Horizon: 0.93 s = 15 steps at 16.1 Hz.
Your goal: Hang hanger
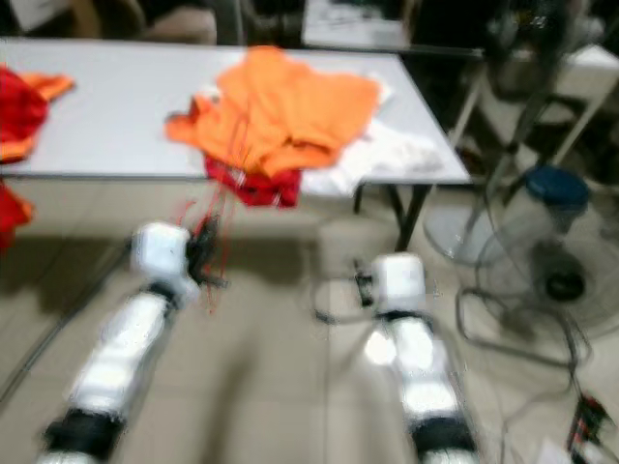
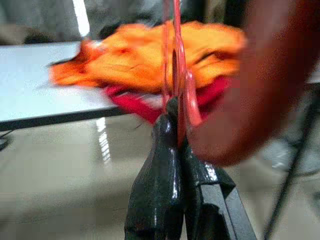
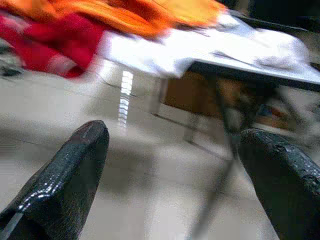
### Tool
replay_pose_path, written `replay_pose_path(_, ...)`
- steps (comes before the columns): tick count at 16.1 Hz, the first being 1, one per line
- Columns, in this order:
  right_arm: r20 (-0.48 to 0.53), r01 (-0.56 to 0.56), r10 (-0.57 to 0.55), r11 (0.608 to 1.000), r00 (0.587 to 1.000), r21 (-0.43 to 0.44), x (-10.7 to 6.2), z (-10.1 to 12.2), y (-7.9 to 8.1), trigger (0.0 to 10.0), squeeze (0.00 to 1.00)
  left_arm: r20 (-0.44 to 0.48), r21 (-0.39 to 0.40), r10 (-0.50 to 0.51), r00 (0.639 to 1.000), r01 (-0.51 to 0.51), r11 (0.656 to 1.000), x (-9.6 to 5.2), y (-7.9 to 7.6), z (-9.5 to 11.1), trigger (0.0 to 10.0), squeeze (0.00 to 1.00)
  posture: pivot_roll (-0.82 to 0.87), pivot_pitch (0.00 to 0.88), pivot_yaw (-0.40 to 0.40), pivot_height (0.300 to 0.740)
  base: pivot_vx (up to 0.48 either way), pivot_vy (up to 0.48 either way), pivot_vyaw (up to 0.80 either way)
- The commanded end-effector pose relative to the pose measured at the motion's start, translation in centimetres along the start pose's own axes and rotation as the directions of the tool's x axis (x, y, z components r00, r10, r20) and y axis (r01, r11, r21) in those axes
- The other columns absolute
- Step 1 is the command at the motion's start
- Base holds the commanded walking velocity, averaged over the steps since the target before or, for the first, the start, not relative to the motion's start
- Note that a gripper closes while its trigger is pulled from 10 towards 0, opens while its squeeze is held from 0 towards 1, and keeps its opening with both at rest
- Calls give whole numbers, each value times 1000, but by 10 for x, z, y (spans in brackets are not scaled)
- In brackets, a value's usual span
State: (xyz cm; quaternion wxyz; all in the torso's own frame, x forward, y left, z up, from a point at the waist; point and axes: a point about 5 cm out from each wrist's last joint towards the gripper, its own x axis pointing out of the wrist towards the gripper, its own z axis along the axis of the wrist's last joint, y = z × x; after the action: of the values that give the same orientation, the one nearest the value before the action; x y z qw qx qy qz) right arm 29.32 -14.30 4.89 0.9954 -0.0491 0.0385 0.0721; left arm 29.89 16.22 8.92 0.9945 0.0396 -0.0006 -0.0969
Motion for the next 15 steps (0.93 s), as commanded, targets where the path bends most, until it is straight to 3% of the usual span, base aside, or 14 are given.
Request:
replay_pose_path(1, -14, 42, -42, 999, 999, -17, -5, -4, -17, 10000, 0, 26, -5, -40, 999, 40, 999, 5, -14, 7, 10000, 0, -5, 0, -12, 740, 472, 0, 0)
replay_pose_path(10, 46, 61, -61, 998, 997, 7, 0, 9, -16, 10000, 0, 38, 32, -53, 998, 52, 998, 5, -12, 10, 10000, 0, 0, 0, 3, 740, 472, 0, 0)
replay_pose_path(13, 167, 13, -5, 999, 986, -52, 10, 41, -16, 10000, 0, 50, 35, -68, 996, 66, 997, 4, -16, 12, 10000, 0, -7, 0, 13, 740, 472, 0, 0)
replay_pose_path(15, 227, -1, 9, 999, 974, -39, 22, 67, -24, 10000, 0, 52, 31, -68, 996, 67, 997, 5, -15, 12, 10000, 0, -10, 0, 17, 740, 469, 0, 0)
